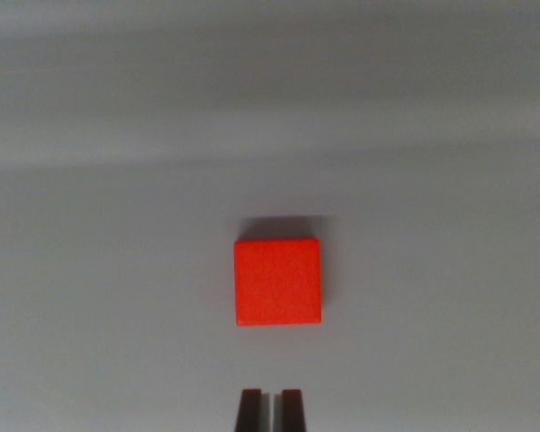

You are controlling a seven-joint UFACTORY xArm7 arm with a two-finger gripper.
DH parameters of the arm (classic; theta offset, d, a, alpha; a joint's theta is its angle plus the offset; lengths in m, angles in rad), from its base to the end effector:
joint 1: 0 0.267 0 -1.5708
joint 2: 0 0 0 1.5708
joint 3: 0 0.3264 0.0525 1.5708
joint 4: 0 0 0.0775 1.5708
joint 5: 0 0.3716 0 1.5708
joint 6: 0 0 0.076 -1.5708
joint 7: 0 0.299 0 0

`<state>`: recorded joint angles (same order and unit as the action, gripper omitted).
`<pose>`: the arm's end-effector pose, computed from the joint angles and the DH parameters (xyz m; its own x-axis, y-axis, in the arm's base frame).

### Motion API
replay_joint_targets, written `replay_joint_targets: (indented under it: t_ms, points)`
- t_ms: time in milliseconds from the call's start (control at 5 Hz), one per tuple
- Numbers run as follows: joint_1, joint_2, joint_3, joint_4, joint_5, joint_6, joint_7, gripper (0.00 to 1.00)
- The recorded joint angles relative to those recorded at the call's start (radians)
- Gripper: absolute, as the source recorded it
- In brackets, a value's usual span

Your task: Reach red block

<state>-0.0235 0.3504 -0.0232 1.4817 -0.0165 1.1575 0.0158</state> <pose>0.5979 -0.0319 0.1668 0.9982 -0.0546 -0.0258 -0.0540 -0.9983 0.0233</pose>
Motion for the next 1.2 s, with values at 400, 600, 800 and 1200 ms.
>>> replay_joint_targets:
  t_ms: [400,600,800,1200]
  points:
    - [-0.0013,0.034,-0.001,-0.013,0.0010,-0.046,-0.002,0.00]
    - [-0.0025,0.065,-0.002,-0.026,0.0019,-0.089,-0.004,0.00]
    - [-0.0025,0.065,-0.002,-0.026,0.0019,-0.089,-0.004,0.00]
    - [-0.0037,0.096,-0.003,-0.038,0.0028,-0.132,-0.006,0.00]
